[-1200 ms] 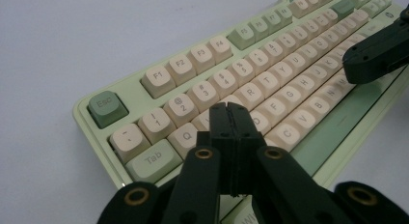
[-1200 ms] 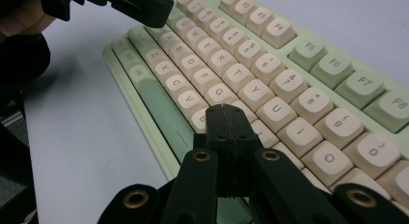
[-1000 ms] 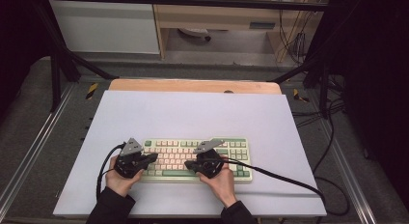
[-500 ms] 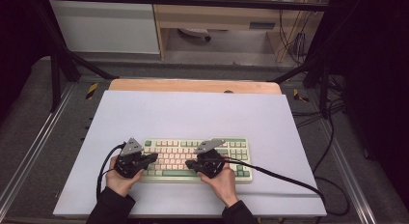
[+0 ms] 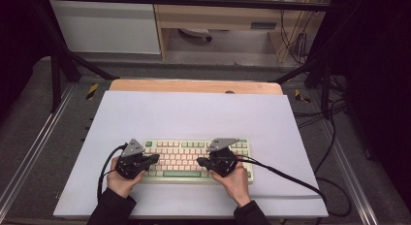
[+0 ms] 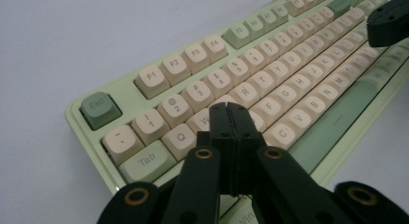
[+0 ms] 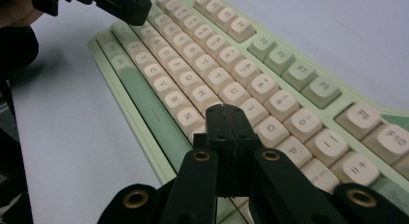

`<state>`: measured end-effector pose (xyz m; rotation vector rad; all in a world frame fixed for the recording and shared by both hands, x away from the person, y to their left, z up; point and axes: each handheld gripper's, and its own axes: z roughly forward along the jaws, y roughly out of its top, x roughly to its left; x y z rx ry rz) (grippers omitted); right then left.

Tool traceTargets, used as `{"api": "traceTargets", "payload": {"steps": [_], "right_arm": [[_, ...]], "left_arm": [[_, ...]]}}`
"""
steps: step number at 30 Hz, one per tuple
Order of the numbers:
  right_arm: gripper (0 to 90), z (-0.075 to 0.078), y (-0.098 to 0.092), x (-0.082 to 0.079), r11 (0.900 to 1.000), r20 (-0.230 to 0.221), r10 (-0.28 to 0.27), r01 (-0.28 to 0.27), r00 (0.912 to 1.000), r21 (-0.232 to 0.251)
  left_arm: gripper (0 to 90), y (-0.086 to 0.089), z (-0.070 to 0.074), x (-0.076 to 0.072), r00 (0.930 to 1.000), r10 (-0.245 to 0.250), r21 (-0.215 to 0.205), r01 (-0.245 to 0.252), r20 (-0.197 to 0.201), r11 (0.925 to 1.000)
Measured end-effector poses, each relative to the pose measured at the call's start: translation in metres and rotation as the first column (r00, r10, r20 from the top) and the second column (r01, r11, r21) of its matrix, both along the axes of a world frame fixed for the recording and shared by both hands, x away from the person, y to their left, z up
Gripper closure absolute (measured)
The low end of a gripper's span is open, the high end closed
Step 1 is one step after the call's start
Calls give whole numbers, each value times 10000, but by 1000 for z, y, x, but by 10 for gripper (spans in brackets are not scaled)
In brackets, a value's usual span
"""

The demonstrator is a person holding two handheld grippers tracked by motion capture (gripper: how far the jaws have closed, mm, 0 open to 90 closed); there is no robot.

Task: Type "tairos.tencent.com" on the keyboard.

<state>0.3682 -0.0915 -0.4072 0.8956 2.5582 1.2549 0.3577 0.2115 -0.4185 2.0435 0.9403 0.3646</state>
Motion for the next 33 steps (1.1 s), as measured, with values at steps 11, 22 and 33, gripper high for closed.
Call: {"api": "traceTargets", "payload": {"steps": [11,22,33], "right_arm": [[900,-6,-29,-3,9987,-177,-507,509,9986,96],[900,-9,-42,-5,9976,-135,-632,635,9979,259],[900,-9,-41,-6,9977,-246,-625,631,9977,238]], "left_arm": [[900,-5,-1,-1,9999,-129,45,129,-18,9999],[900,-15,-2,-4,9990,-452,121,452,-30,9989],[900,-29,-8,-8,9966,-804,316,809,-150,9962]]}}
